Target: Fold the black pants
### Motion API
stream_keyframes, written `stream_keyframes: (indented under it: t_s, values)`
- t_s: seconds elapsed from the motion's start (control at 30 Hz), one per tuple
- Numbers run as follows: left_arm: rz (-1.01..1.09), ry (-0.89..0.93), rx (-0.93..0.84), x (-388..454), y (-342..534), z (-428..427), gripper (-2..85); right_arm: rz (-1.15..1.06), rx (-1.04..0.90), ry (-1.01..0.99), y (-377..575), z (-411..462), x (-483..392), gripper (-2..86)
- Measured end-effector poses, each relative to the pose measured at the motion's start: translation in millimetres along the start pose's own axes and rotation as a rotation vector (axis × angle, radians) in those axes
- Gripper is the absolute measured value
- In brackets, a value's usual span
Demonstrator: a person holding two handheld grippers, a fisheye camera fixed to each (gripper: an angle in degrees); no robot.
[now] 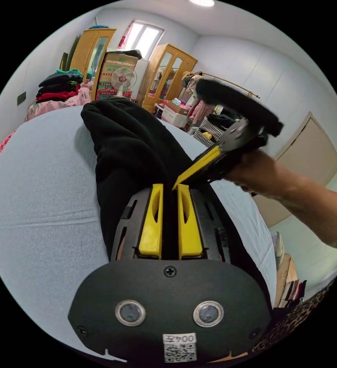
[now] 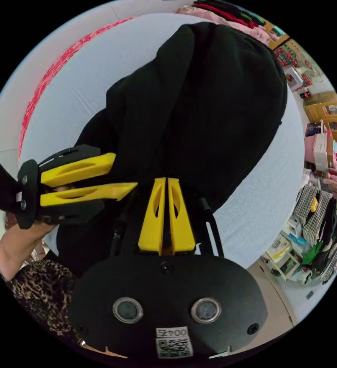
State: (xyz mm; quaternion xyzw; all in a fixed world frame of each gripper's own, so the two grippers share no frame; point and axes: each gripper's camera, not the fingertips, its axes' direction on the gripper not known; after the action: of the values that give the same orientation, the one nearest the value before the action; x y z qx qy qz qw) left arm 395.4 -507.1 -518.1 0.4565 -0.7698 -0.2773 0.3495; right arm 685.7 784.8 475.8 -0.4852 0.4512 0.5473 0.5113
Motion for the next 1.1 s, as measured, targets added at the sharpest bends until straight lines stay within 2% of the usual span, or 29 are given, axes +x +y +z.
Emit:
stream_keyframes:
  t_s: [0.23, 0.33, 0.4, 0.47, 0.63, 0.77, 0.87, 0.93, 1.0, 1.1]
  values:
    - [0.058, 0.126, -0.092, -11.2, -8.3, -7.6, 8.1, 0.018, -0.024, -0.055, 6.7, 0.5, 5.3, -0.7]
    - [0.067, 0.152, -0.099, -15.5, -7.1, -4.2, 8.1, 0.073, 0.145, -0.223, 31.2, -30.8, 22.9, -0.4]
    - [0.069, 0.144, -0.082, -11.7, -4.3, -3.0, 8.4, 0.104, 0.359, -0.374, 56.3, -60.0, 32.8, 0.2]
    - [0.078, 0.113, -0.062, -3.1, -0.7, -1.2, 8.8, 0.071, 0.440, -0.441, 64.6, -69.3, 28.7, 0.3]
    - [0.100, 0.039, -0.041, 20.6, 3.0, 5.8, 10.1, -0.049, 0.444, -0.243, 58.2, -64.3, -19.4, -0.7]
    - [0.128, 0.047, -0.060, 29.8, 1.7, 4.1, 10.8, -0.051, 0.278, -0.080, 39.3, -26.2, -31.7, -0.8]
    - [0.145, 0.077, -0.104, 35.5, -2.1, -12.9, 9.4, -0.016, 0.286, -0.132, 38.6, -22.5, -20.0, -0.8]
    - [0.166, 0.073, -0.040, 35.1, -2.3, -39.9, 7.6, -0.009, 0.288, -0.161, 38.0, -22.3, -14.8, -0.8]
    - [0.167, -0.031, -0.011, 31.7, -4.9, -49.4, 8.1, -0.009, 0.290, -0.176, 37.3, -21.3, -13.6, -0.8]
    - [0.174, -0.194, -0.066, 26.3, -16.9, -39.2, 10.4, -0.006, 0.294, -0.171, 35.7, -20.5, -16.4, -0.8]
